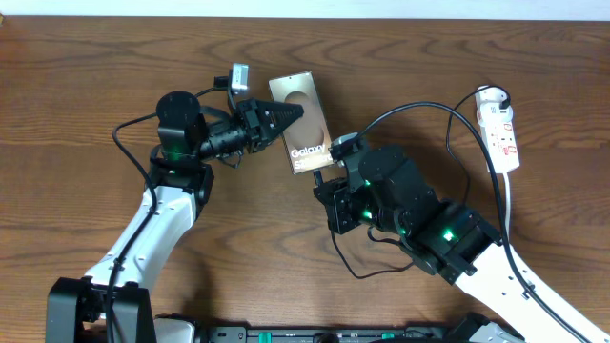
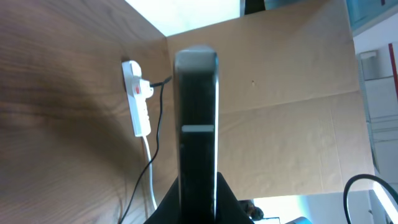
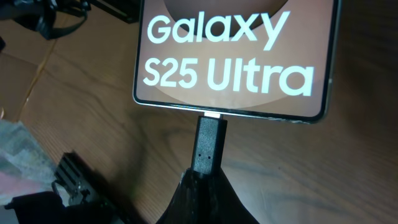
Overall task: Plug charger to phone and switch on socket
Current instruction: 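Push the USB-C plug up into the phone's bottom port with the right gripper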
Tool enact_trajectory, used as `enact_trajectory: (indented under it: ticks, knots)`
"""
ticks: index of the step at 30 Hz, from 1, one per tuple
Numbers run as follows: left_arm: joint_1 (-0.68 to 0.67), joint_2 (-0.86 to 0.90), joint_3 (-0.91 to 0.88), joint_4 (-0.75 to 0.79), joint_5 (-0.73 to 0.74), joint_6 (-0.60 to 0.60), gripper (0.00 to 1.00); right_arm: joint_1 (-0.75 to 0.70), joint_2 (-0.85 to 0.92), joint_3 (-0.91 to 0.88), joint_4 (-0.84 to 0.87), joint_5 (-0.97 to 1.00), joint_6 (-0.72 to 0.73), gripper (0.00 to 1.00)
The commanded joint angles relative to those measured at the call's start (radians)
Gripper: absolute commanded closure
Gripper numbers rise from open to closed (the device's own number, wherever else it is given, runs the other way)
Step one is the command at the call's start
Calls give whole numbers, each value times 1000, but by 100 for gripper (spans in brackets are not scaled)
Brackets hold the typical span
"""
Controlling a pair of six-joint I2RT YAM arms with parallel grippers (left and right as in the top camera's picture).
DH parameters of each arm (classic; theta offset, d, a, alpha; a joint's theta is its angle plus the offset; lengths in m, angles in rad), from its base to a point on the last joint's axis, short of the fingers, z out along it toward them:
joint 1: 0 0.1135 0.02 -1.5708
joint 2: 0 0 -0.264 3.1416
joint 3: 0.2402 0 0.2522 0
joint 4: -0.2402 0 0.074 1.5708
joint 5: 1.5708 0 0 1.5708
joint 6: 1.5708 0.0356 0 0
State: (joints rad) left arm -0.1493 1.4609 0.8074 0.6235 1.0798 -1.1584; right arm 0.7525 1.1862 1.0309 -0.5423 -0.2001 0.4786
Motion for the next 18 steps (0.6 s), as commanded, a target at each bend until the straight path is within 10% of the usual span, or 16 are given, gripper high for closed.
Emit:
enact_trajectory:
  ticks: [1, 18]
  knots:
    - [-14, -10, 14, -2, 64, 40, 92, 10, 2, 16, 77, 26, 0, 99]
    - [-14, -10, 14, -2, 96, 66, 93, 10, 2, 16, 184, 97, 4, 99]
